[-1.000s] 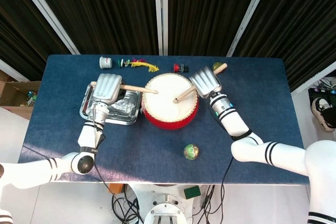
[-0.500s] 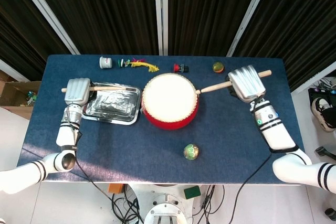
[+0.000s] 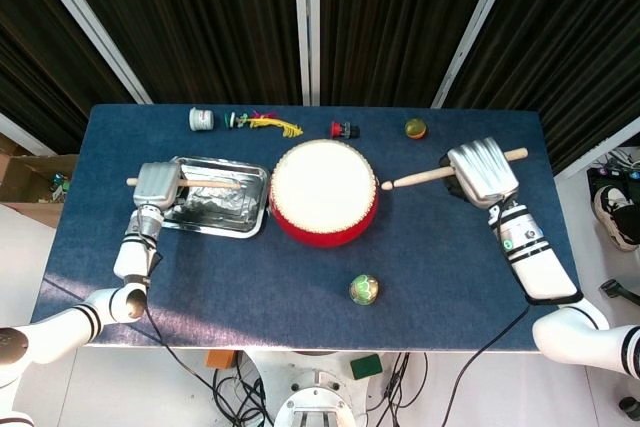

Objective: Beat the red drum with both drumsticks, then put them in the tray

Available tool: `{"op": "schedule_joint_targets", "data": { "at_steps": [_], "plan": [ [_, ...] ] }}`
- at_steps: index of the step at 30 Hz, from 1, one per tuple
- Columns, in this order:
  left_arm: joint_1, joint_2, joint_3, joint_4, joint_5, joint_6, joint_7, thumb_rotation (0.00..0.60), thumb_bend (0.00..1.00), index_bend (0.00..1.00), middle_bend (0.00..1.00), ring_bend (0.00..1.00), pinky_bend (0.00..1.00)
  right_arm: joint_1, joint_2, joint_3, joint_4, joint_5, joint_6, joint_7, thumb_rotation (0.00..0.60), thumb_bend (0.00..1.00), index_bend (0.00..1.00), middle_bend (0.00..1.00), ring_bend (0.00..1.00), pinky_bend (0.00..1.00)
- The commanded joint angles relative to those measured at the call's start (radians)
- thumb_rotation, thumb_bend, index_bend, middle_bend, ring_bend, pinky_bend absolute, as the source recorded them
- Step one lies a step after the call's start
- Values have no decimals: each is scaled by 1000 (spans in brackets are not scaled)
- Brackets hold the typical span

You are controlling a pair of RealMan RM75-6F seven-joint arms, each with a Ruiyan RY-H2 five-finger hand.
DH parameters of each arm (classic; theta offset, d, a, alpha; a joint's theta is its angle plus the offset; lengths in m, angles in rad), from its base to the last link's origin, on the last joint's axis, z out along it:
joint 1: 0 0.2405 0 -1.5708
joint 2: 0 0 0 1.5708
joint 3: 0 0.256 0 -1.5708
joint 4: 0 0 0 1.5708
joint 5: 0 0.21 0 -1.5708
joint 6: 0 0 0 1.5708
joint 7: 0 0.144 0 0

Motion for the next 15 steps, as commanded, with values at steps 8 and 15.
{"op": "schedule_joint_targets", "data": {
  "at_steps": [8, 15],
  "plan": [
    [0, -12, -15, -1, -32, -54, 1, 600, 264, 470, 491, 505, 827, -19, -23, 4, 20, 2, -20, 5, 600, 798, 1000, 1000, 980, 977],
    [25, 13, -31, -47, -39, -37, -22, 600, 195, 256, 245, 287, 548, -14, -44, 15, 37, 16, -48, 0, 600, 798, 1000, 1000, 980, 977]
  ]
}}
